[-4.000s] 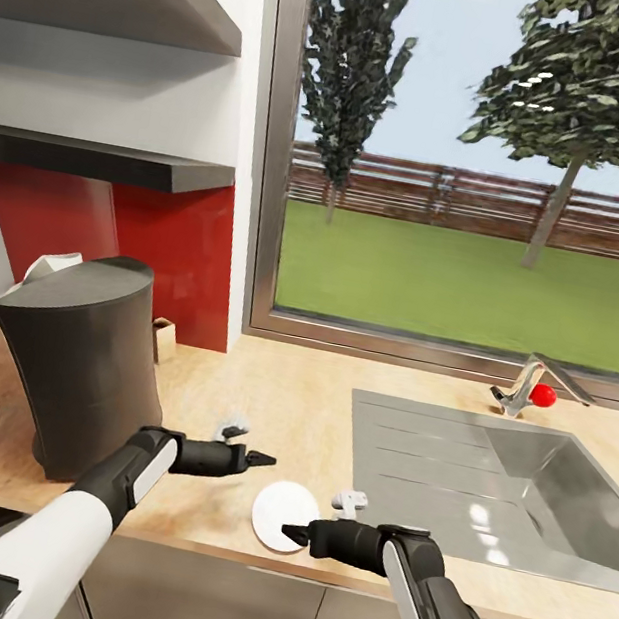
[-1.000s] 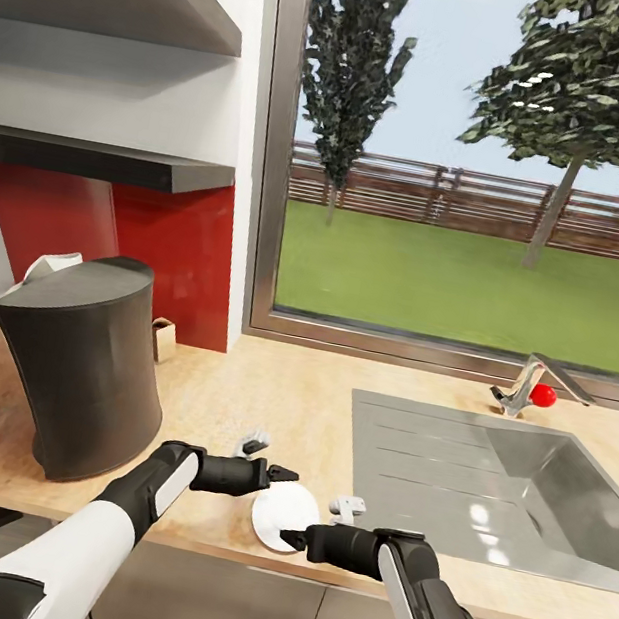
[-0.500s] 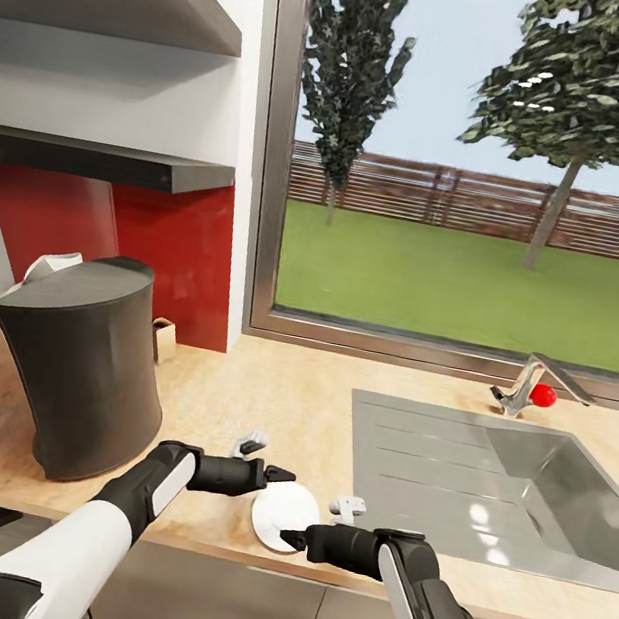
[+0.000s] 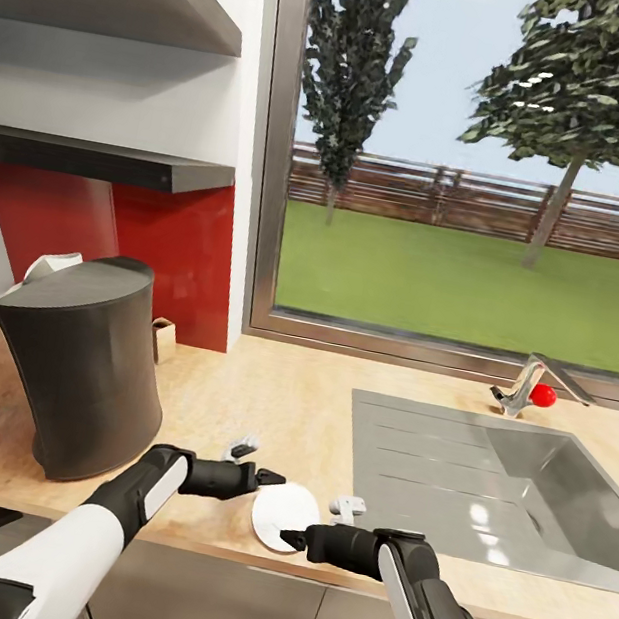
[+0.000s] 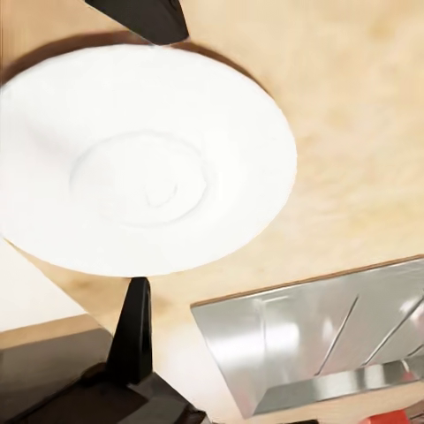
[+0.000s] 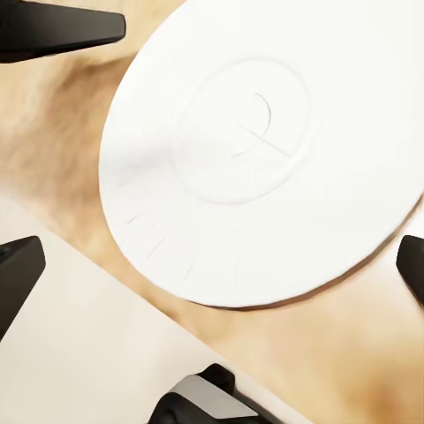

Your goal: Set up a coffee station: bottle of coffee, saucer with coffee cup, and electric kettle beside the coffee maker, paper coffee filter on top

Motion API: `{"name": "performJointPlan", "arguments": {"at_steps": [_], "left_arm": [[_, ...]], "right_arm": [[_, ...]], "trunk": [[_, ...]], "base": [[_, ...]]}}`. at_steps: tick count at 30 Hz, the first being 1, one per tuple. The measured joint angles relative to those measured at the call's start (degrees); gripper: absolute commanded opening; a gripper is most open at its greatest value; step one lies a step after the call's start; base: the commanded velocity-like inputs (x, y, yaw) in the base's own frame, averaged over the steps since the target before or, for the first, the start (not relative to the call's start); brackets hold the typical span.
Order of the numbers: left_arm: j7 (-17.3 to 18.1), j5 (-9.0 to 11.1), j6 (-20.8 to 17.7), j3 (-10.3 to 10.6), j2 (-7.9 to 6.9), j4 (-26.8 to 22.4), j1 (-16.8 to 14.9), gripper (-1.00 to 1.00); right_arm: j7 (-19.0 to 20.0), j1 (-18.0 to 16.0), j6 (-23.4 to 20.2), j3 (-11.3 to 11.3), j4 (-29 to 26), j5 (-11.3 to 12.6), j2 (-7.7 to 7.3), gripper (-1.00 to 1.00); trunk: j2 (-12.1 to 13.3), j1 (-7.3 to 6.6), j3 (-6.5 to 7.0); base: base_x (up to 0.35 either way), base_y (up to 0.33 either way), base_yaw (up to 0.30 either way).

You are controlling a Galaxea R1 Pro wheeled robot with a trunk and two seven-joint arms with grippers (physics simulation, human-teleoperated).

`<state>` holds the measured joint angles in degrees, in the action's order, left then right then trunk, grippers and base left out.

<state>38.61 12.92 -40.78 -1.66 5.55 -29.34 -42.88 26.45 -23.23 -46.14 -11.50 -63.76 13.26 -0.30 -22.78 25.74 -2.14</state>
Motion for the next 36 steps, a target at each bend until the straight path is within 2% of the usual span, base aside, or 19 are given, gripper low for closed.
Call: {"name": "performJointPlan", "arguments": {"at_steps": [13,25,36], "left_arm": [[-0.3,0.2,-0.1,-0.3,-0.03,1.6,0.1,1.0],[-0.3,0.6,-0.1,-0.5,0.61,3.4,0.1,1.0],[-0.3,1.9,-0.1,-0.4,0.81,3.5,0.1,1.0]], "right_arm": [[0.0,0.0,0.0,0.0,0.0,0.0,-0.01,1.0],[0.0,0.0,0.0,-0.1,0.1,0.1,0.01,1.0],[0.0,0.0,0.0,-0.1,0.0,0.0,0.04,1.0]], "trunk": [[0.0,0.0,0.0],[0.0,0.0,0.0],[0.0,0.0,0.0]], "base": [[0.0,0.0,0.0],[0.0,0.0,0.0],[0.0,0.0,0.0]]}}
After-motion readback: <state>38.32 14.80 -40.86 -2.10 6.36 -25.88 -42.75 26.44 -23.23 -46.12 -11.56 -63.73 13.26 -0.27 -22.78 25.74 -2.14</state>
